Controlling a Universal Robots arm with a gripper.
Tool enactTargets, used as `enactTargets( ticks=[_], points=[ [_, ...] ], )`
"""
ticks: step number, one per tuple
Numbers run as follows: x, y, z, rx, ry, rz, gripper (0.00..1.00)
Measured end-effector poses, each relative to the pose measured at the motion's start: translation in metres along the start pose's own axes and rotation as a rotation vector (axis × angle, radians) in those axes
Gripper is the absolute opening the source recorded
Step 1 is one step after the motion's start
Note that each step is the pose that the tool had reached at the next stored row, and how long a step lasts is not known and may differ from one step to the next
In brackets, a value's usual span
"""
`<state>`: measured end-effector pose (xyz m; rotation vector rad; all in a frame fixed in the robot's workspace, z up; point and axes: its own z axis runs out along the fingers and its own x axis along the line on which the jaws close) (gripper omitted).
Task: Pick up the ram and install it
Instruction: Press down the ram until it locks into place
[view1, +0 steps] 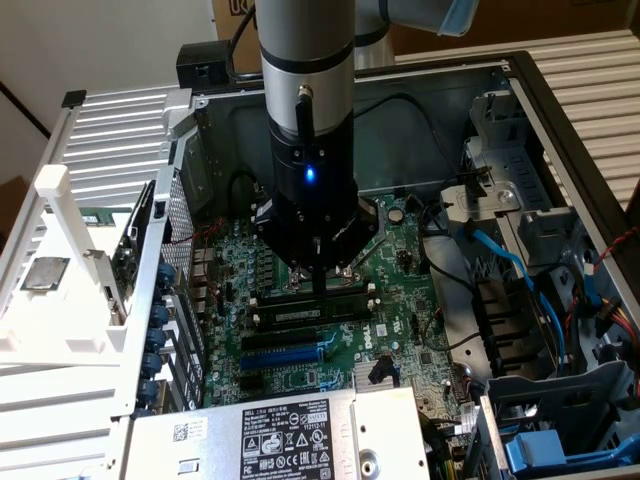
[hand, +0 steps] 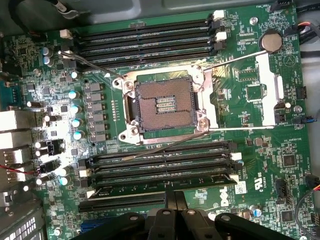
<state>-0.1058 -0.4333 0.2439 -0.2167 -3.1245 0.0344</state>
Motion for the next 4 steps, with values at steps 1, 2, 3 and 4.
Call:
enactTargets(
  ticks=[1, 2, 3, 4],
  points=[
    [0.0000, 0.0000, 0.0000, 0.0001, 0.0000, 0.000, 0.10],
    [0.0000, 0.0000, 0.0000, 0.0001, 0.0000, 0.000, 0.10],
    [0.0000, 0.0000, 0.0000, 0.0001, 0.0000, 0.000, 0.10],
    [0.0000, 0.0000, 0.0000, 0.0001, 0.0000, 0.000, 0.10]
  ],
)
